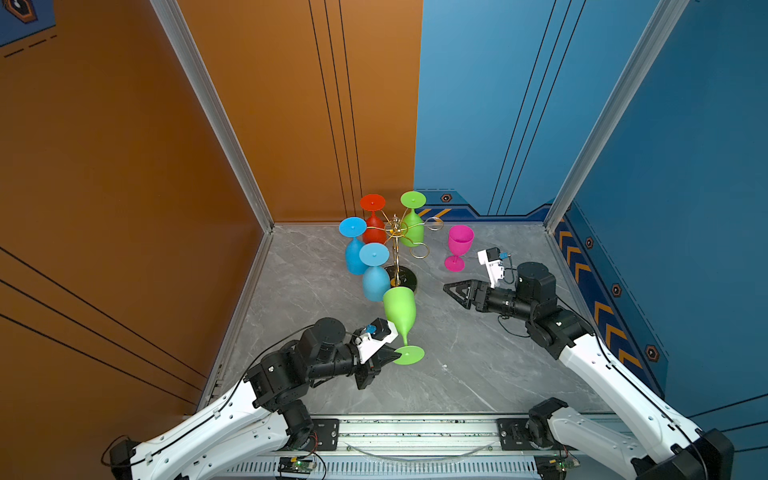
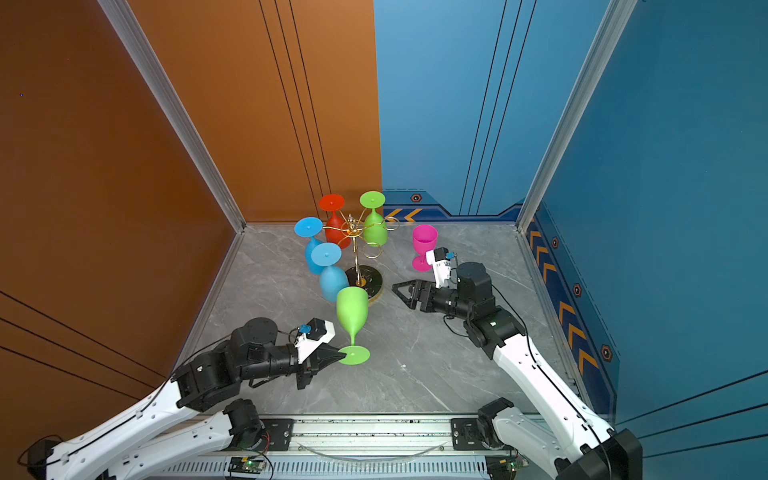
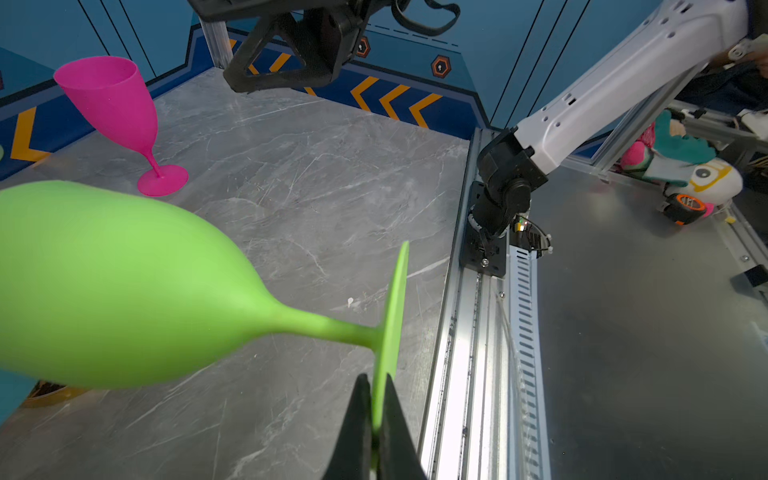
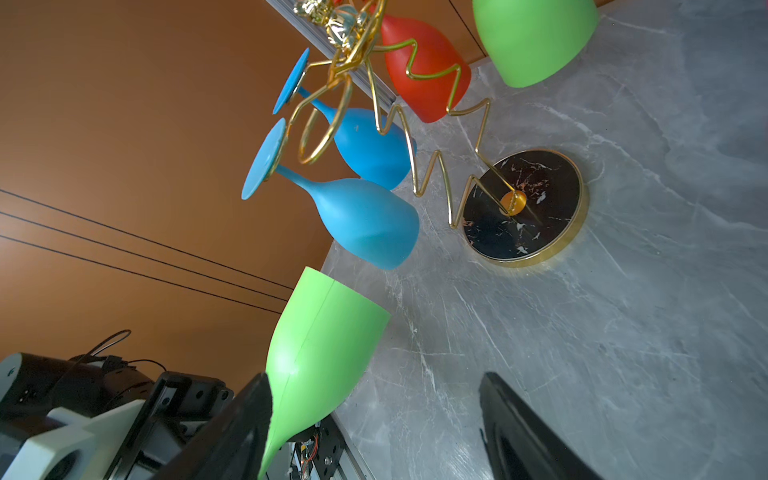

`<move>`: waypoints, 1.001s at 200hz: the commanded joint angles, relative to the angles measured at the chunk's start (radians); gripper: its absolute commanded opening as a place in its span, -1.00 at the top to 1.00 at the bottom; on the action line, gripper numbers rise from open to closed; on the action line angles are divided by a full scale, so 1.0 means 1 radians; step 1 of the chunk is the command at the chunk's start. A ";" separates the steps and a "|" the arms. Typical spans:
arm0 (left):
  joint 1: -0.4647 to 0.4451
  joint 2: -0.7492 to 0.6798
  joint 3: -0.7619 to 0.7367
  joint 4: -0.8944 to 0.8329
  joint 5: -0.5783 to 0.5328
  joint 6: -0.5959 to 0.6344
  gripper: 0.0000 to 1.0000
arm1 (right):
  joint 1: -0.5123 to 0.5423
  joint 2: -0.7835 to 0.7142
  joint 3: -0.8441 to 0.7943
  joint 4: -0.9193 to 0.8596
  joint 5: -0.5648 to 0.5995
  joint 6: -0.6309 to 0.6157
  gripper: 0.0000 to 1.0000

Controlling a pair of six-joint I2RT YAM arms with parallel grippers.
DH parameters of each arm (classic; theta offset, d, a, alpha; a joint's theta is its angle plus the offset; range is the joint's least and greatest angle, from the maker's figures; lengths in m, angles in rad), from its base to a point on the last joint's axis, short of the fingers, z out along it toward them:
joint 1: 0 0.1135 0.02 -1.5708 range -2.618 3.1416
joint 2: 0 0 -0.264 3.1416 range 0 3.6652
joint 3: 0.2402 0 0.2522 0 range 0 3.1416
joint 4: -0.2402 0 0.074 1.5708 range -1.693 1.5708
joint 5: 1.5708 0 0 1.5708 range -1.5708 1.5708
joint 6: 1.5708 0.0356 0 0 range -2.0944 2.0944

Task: Take the wine glass off the wine glass rack
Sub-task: 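Open the right gripper and draw it back while the left gripper holds the green glass, then tilt the green glass upright with the left gripper while the right gripper reaches in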

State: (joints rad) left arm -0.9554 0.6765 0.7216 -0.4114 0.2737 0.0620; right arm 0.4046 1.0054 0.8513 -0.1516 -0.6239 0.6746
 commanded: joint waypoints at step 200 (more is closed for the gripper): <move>-0.465 0.077 -0.088 -0.079 -0.865 0.798 1.00 | 0.043 0.177 0.276 -0.341 -0.074 -0.144 -0.50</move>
State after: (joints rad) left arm -1.3956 0.7639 0.6472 -0.4908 -0.4728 0.7750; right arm 0.4313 1.1683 1.0832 -0.4286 -0.6815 0.5797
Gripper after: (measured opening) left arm 0.056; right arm 0.755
